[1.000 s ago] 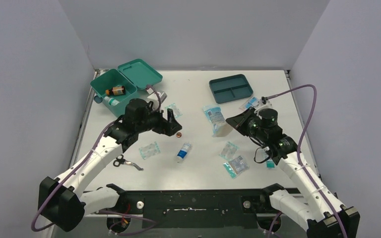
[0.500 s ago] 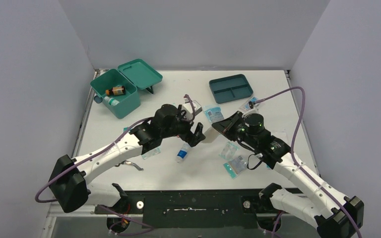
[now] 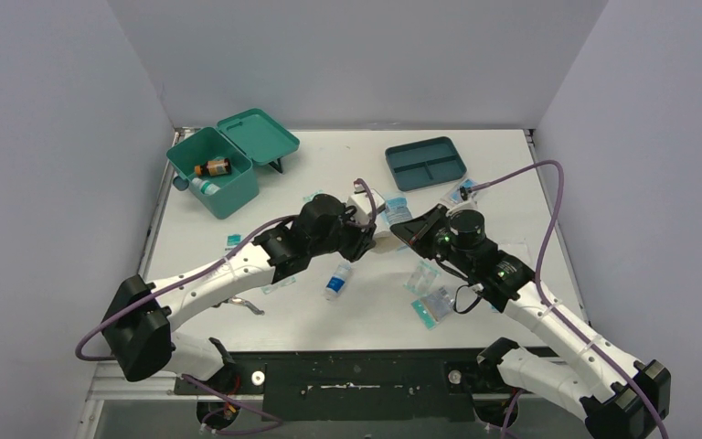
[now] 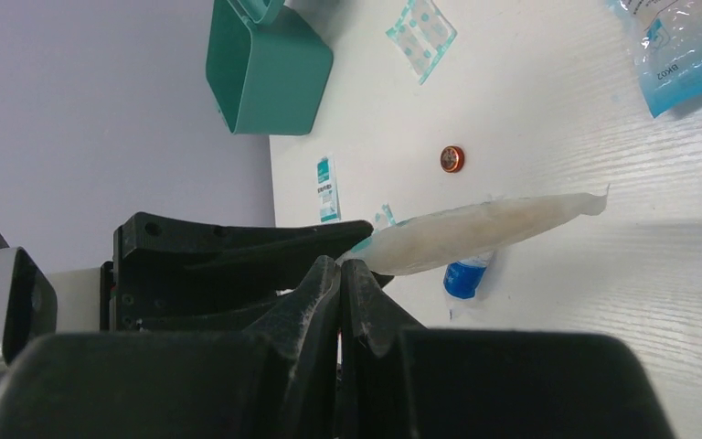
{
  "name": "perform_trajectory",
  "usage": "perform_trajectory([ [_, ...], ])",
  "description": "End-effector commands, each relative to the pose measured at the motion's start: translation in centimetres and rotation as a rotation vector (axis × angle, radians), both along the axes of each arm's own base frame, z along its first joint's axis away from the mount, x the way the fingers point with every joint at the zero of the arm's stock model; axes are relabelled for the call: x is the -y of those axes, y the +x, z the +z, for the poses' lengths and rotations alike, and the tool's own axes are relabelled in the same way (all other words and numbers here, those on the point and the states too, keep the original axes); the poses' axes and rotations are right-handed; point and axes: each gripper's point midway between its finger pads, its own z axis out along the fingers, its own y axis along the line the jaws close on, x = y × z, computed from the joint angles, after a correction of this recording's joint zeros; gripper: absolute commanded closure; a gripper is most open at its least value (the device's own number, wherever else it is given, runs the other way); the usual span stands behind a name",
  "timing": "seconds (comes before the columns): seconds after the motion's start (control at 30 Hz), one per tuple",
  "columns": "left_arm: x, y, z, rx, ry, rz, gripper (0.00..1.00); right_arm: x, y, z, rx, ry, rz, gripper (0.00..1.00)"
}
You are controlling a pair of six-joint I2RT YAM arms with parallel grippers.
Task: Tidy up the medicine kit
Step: Pick up the medical item at the center of the board.
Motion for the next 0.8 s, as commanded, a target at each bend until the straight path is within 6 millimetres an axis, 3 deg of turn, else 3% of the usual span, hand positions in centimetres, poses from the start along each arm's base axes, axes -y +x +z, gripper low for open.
perform_trajectory([
  [0.0,1.2,1.1,3.4,0.087,-0.061,-0.005,0.77,-0.1,0.6,2.9,0.071,0.045,-0.026,1.0],
  [0.23,0.8,0.9,3.1,0.083,-0.029,-0.008,0.97,0.4,0.5,3.6,0.12,0.033,-0.027,1.0],
  [0.4,-0.8,1.6,2.9,0.126,0.043,0.021,1.0,1.0,0.3,4.8,0.173,0.019,-0.032,0.54],
  [0.53,-3.1,3.2,3.5,0.187,0.118,0.095,1.0,1.4,0.1,5.2,0.186,-0.011,-0.028,0.21],
  [0.63,-5.5,4.8,4.1,0.23,0.184,0.159,1.0,1.7,-0.3,5.0,0.186,-0.028,-0.028,0.03],
  [0.77,-10.4,7.9,6.0,0.27,0.243,0.267,1.0,2.6,-0.5,4.7,0.189,-0.057,-0.051,0.0],
])
